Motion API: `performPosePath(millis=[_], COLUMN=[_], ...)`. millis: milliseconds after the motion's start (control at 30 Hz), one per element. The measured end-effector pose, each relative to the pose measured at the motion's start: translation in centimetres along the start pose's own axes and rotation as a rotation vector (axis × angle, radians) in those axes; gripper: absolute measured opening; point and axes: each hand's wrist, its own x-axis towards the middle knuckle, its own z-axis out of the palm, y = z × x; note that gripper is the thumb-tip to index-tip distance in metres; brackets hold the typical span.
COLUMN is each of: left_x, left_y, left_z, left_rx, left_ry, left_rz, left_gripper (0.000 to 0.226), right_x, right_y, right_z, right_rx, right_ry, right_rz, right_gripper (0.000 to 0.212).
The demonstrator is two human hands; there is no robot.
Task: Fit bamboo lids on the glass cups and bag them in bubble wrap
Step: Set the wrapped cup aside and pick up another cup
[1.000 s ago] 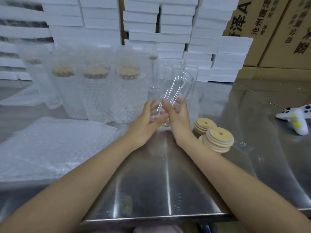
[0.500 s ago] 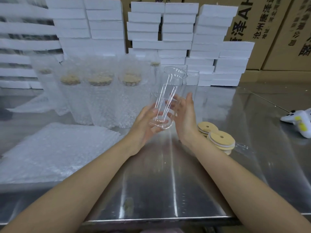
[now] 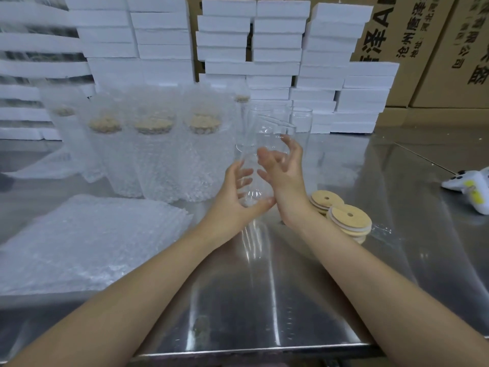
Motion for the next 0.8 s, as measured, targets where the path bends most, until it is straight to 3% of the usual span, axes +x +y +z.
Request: performPosePath(millis=[100,200,233,300,367,433,567,667,800], left_x=[0.1,0.0,-0.1,-0.1,-0.1,-0.2,-0.1,-0.1,-0.1], left_y=[0.1,0.5,0.7,0.8,1.0,1.0,1.0,1.0,0.8], left_z=[-0.3,-0.2,0.0,0.1,0.0,0.0,0.1,0.2,0.2], left_rx=[-0.047,-0.144,-0.167,-0.188,-0.180,-0.173,-0.172,-0.155,-0.138], left_ry=[0.055,0.088,0.093,0.100,0.088,0.077,0.077,0.084,0.089], left_rz=[-0.013,-0.069,-0.084,-0.108,-0.123,-0.120,-0.120,-0.135,-0.147], left_gripper=[0.093,0.088,0.086,0.084,0.086,0.089,0.089,0.090,0.088], right_x=[-0.2,0.2,0.4,0.9,1.2,1.1,1.3,1.4,1.9], right_y=[-1.0,-2.9,-3.4,-4.0,-4.2,-4.3,-3.4,-2.9,-2.7], right_z=[0.7,0.3,-0.4,-2.4,-4.5,-5.8,-6.6,-6.3,-6.1], right_rx=[-0.180,-0.301,-0.448,-1.045,-1.526,-1.714,-1.778,-1.695,-1.477], right_ry=[-0.111,-0.067,-0.026,0.003,-0.091,-0.253,-0.432,-0.327,-0.057], right_rz=[0.044,0.152,0.127,0.084,0.309,0.593,0.598,0.540,0.331], right_gripper=[0.067,0.041,0.043,0.037,0.025,0.036,0.043,0.048,0.051])
